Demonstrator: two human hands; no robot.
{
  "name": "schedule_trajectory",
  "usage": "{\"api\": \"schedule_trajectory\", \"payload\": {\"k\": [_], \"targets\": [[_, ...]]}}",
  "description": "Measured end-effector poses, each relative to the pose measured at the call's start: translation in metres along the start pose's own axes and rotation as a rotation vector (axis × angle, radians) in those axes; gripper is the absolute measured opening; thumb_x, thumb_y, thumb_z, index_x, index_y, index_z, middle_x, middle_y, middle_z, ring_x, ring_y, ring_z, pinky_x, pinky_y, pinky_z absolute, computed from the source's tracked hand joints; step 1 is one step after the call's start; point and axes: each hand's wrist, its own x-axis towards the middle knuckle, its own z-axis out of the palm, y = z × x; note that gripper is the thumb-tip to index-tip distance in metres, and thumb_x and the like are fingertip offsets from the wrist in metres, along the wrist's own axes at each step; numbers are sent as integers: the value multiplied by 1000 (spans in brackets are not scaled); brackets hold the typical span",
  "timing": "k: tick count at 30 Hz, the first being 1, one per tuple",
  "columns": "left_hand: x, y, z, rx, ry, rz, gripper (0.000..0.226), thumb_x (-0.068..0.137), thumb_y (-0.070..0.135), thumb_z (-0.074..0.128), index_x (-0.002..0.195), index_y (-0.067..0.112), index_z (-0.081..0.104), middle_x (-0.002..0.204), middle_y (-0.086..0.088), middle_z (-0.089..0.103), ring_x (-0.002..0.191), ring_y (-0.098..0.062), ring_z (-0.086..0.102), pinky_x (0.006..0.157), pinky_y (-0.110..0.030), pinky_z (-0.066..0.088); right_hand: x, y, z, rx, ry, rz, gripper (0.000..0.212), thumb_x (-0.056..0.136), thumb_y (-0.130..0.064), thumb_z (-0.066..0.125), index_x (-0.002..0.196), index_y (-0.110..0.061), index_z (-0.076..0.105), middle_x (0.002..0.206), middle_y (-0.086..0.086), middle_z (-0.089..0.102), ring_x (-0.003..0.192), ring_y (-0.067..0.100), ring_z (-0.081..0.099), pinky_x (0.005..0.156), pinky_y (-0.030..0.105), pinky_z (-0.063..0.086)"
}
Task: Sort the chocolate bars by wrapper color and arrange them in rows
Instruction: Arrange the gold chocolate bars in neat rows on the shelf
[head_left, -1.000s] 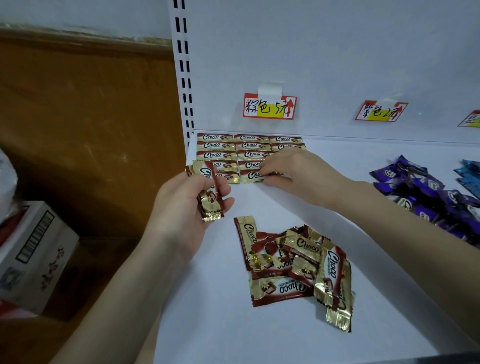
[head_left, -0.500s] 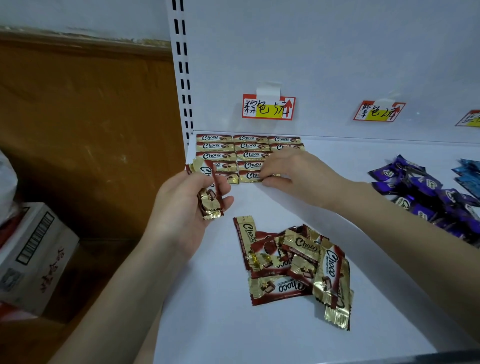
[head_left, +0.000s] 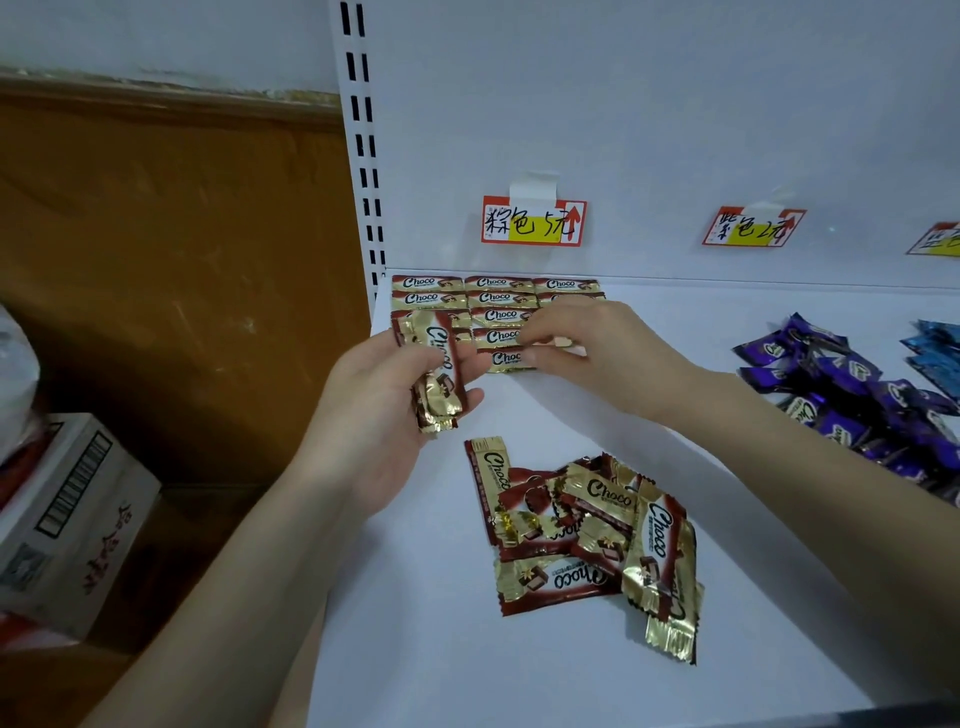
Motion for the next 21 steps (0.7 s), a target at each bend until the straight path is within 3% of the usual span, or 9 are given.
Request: {"api": "schedule_trajectory", "payload": {"k": [2, 4, 6, 12, 15, 18, 21], "targets": [[1, 2, 5, 59, -60, 27, 19, 94, 3, 47, 104, 9, 63, 92, -6, 73, 79, -14, 71, 64, -27, 59, -1, -11, -9, 164, 95, 115, 12, 88, -17, 60, 92, -11, 70, 83, -7, 64, 74, -3, 55, 70, 6, 40], [1, 4, 11, 79, -76, 44, 19, 90, 6, 55, 106, 10, 64, 93, -5, 74, 73, -12, 71, 55, -23, 55, -4, -24, -19, 380, 158, 199, 8, 87, -19, 61, 83, -17, 68, 77, -13, 63, 70, -4, 57, 67, 7, 43], [2, 6, 18, 51, -64, 54, 20, 86, 6, 59, 105, 9, 65, 93, -6, 74, 71, -14, 71, 55, -22, 55, -7, -37, -26, 550, 152, 211, 5, 84, -19, 64, 80, -20, 67, 76, -8, 65, 69, -1, 59, 65, 12, 47], [1, 6, 31, 47, -84, 65, 14, 82, 7, 62, 96, 8, 68, 84, -5, 74, 70, -16, 71, 59, -26, 58, -14, -45, -34, 715, 162, 227, 7, 82, -5, 64, 81, -11, 63, 75, -1, 65, 62, -1, 59, 59, 9, 44], [2, 5, 32, 87, -73, 54, 10, 83, 7, 62, 91, 9, 68, 79, -5, 73, 67, -14, 70, 61, -26, 59, -15, -39, -39, 685, 131, 240, 10, 86, -6, 60, 82, -15, 63, 74, -3, 64, 62, 0, 58, 58, 9, 42], [5, 5, 33, 144, -50, 64, 7, 83, 5, 62, 85, 10, 66, 71, -2, 70, 58, -8, 65, 57, -24, 58, -18, -31, -44, 494, 77, 217, 8, 87, -8, 60, 88, -9, 68, 75, -5, 63, 67, 1, 55, 63, 11, 44], [7, 4, 38, 165, -40, 51, 6, 85, 2, 62, 85, 8, 65, 68, -4, 69, 55, -8, 64, 52, -22, 56, -22, -27, -44, 321, 152, 146, 15, 85, -18, 64, 96, -9, 70, 80, -14, 63, 72, -3, 55, 66, 8, 40]]}}
